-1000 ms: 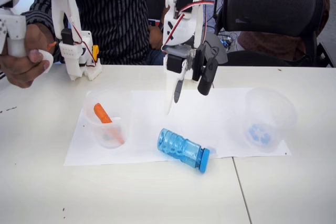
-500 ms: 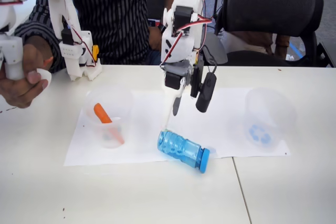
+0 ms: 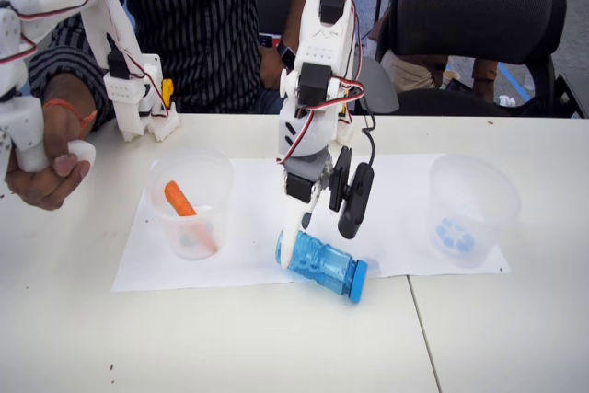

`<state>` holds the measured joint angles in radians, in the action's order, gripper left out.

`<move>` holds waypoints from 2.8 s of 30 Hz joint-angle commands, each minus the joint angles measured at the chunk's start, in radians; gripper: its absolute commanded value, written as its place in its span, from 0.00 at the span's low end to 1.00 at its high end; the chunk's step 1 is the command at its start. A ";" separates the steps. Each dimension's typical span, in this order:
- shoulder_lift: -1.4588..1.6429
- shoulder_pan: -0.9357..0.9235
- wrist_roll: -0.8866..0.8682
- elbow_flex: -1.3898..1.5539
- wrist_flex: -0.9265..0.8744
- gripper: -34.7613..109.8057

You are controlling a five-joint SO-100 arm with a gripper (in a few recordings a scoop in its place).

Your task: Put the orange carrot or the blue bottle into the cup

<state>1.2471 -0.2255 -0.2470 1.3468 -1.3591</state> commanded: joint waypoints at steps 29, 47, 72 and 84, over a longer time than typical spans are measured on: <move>-0.011 -0.008 -0.012 -0.103 0.018 0.59; -0.146 -0.008 -0.011 -0.213 0.000 0.59; -0.144 -0.021 -0.011 -0.225 0.000 0.35; -0.037 -0.008 -0.012 -0.212 -0.002 0.35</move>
<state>1.0477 -0.2332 -0.2439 1.2195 -1.3407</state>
